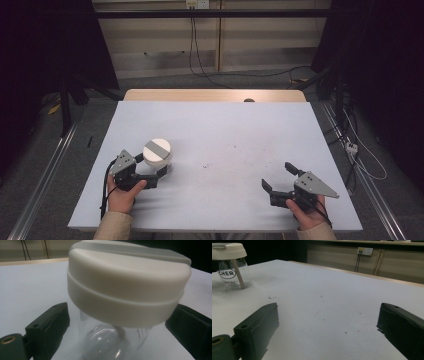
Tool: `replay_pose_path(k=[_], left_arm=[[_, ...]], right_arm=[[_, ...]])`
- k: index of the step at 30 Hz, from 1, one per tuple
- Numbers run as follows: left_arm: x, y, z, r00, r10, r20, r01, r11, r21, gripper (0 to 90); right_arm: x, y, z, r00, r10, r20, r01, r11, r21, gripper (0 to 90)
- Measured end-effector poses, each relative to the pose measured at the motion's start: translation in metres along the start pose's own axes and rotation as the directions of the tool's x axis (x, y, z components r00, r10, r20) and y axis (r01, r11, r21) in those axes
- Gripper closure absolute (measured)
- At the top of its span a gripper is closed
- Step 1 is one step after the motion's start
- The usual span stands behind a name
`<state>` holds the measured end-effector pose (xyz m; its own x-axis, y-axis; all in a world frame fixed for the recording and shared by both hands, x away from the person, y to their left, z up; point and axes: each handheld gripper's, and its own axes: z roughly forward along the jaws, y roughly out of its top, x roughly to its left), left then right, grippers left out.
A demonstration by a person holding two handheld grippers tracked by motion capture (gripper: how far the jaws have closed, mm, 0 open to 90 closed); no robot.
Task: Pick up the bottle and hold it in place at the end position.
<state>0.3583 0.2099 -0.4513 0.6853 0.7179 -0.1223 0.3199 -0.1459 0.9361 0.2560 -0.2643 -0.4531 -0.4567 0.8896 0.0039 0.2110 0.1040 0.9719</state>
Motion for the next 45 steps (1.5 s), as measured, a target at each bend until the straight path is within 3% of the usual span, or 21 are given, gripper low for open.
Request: replay_pose_path(k=[4,6,10,16,32,36,45], left_arm=[[-0.003,0.001,0.005,1.0000,-0.001,0.000,0.001,1.0000,-0.005,5.3],[-0.004,0.002,0.010,0.9998,0.010,-0.018,-0.010,0.9997,0.021,6.2],[-0.005,0.004,0.014,0.9997,-0.006,-0.023,0.006,0.9998,0.016,6.2],[-0.007,0.005,0.017,0.9984,0.011,-0.056,-0.010,0.9999,0.006,6.5],[-0.008,0.003,0.025,0.9978,0.019,-0.064,-0.019,0.9998,0.011,13.5],[-0.008,0.003,0.024,0.9962,0.043,-0.076,-0.042,0.9990,0.015,16.6],[-0.010,0.003,0.024,0.9952,0.053,-0.082,-0.052,0.9985,0.021,17.3]], right_arm=[[0.000,0.000,0.000,1.0000,0.000,0.001,0.000,1.000,0.001,3.3],[0.000,0.000,0.000,1.0000,0.000,-0.001,0.000,1.000,0.000,3.4],[0.000,0.000,0.000,1.0000,0.002,0.000,-0.002,1.000,0.003,3.6],[0.000,0.000,-0.001,1.0000,0.005,0.001,-0.005,1.000,-0.002,3.7],[0.000,0.001,-0.001,1.0000,0.000,0.000,0.000,1.000,-0.004,4.0],[-0.001,0.001,-0.001,1.0000,0.003,0.006,-0.003,1.000,-0.004,4.0],[0.000,0.001,-0.001,1.0000,0.002,0.003,-0.002,1.000,-0.005,4.2]])
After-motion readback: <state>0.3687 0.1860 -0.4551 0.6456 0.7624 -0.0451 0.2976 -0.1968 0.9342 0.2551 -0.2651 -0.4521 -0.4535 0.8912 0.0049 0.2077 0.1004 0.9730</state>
